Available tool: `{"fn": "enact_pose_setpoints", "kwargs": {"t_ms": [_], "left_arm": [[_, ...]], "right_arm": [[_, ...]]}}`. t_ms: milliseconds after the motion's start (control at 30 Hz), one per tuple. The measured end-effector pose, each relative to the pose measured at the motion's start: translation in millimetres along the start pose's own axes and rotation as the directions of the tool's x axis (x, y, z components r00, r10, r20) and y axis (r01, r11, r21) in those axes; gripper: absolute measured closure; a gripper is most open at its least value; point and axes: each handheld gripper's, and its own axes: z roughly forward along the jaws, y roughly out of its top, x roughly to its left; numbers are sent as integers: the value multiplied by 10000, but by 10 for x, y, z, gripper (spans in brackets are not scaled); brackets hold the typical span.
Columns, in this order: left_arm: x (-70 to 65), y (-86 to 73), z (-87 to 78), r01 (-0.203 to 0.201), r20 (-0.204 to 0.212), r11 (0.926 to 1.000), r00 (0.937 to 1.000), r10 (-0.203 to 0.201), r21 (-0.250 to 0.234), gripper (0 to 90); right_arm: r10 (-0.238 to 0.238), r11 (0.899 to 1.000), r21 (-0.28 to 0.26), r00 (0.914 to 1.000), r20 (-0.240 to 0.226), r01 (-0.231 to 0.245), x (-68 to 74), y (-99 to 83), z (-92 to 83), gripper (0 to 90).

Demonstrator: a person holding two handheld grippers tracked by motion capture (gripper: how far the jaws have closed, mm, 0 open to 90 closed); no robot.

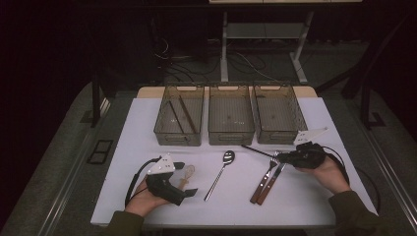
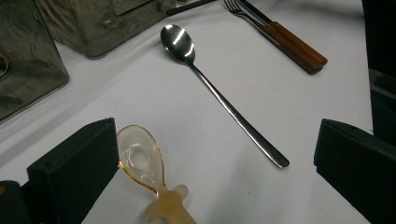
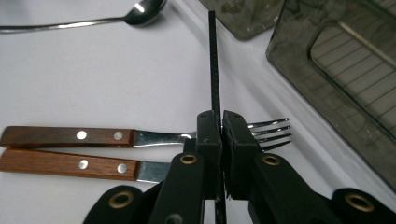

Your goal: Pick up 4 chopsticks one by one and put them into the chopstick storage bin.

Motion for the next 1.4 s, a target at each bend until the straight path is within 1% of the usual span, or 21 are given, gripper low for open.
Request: {"fn": "enact_pose_setpoints", "kwargs": {"t_ms": [167, 267, 367, 467, 533, 700, 867, 933, 1133, 1233, 1400], "left_arm": [[1, 1, 0, 0, -6, 10000, 10000, 0, 6, 0], [2, 1, 1, -6, -16, 10000, 10000, 6, 12, 0], [1, 0, 0, -1, -12, 10000, 10000, 1, 3, 0], [4, 0, 3, -12, -17, 10000, 10000, 12, 31, 0], [1, 0, 5, -5, -8, 10000, 10000, 5, 5, 0], [5, 1, 1, -16, -17, 10000, 10000, 16, 11, 0], [0, 1, 1, 8, -10, 10000, 10000, -8, -9, 0], [-2, 1, 2, 45, -5, 10000, 10000, -45, -41, 0], [-7, 2, 2, 79, 11, 9999, 10000, -79, -105, 0], [-4, 4, 0, 61, 21, 9999, 10000, -61, -109, 0], [-3, 3, 0, 103, -3, 9998, 9999, -104, -158, 0]], "right_arm": [[-59, 9996, -263, 9999, -94, 57, 15, 49, -55, 861], [-60, 9988, -485, 9996, -270, 47, 31, 94, -82, 861], [-167, 9982, -587, 9994, -305, 149, 55, 149, -104, 861], [-179, 9972, -731, 9991, -372, 152, 73, 206, -119, 861], [-148, 9964, -840, 9988, -470, 109, 85, 257, -125, 861], [-101, 9950, -996, 9985, -537, 47, 107, 382, -128, 861], [-95, 9939, -1103, 9988, -476, 42, 122, 502, -110, 861], [-7, 9930, -1184, 9990, -443, -45, 122, 575, -98, 861], [111, 9942, -1067, 9998, -150, -126, 108, 818, -22, 861], [198, 9936, -1114, 9998, -91, -207, 98, 935, 4, 861], [216, 9942, -1053, 9997, 107, -204, 101, 1159, 61, 861]]}}
